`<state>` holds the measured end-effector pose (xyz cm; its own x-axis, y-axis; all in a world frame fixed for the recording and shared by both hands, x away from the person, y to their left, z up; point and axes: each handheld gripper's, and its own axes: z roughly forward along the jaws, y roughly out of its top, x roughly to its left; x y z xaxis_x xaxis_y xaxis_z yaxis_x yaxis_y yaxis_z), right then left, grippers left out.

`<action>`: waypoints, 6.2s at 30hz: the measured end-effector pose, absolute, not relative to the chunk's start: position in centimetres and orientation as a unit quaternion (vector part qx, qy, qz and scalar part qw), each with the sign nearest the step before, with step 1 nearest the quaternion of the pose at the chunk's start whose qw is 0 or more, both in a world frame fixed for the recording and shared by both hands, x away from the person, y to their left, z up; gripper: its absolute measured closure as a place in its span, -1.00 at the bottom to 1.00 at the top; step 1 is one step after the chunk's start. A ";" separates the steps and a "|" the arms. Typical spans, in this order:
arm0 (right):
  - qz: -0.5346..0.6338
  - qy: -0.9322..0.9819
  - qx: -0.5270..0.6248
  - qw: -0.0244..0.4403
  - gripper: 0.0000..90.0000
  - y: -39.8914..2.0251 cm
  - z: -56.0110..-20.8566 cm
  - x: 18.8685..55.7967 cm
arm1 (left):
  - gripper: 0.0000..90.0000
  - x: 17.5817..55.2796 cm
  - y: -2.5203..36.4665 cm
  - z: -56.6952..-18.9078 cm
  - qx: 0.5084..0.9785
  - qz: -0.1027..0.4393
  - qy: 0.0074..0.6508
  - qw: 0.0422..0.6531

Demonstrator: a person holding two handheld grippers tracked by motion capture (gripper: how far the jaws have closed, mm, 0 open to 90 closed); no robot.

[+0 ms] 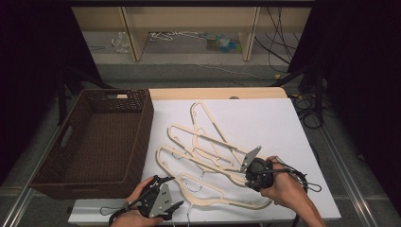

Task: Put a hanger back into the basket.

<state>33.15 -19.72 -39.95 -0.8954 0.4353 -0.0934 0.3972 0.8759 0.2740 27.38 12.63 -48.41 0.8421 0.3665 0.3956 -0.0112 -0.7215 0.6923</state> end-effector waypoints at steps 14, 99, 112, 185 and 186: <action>0.126 0.966 0.213 0.073 0.78 -20.1 -39.0 33.5 | -0.49 27.3 10.0 -48.9 0.909 0.293 0.020 0.295; 0.404 0.810 0.377 0.198 -0.45 -30.3 -38.9 36.4 | 0.90 25.9 11.5 -36.8 0.866 0.184 0.047 0.462; 0.395 0.817 0.372 0.196 -0.44 -30.1 -40.3 36.4 | 0.90 27.3 15.7 -34.2 0.815 0.143 0.148 0.541; 0.366 0.856 0.318 0.182 -0.49 -28.0 -41.9 34.9 | 0.90 40.4 38.1 -35.5 0.787 0.222 0.402 0.412; 0.365 0.857 0.316 0.181 -0.49 -28.0 -41.9 34.9 | 0.90 40.5 38.0 -35.9 0.782 0.220 0.409 0.416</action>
<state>34.95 -27.97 -41.87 -0.7344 0.6741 -0.0787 0.4104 0.5334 0.7396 40.46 37.99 -35.88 0.5688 0.8225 0.0042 0.4567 -0.3201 0.8301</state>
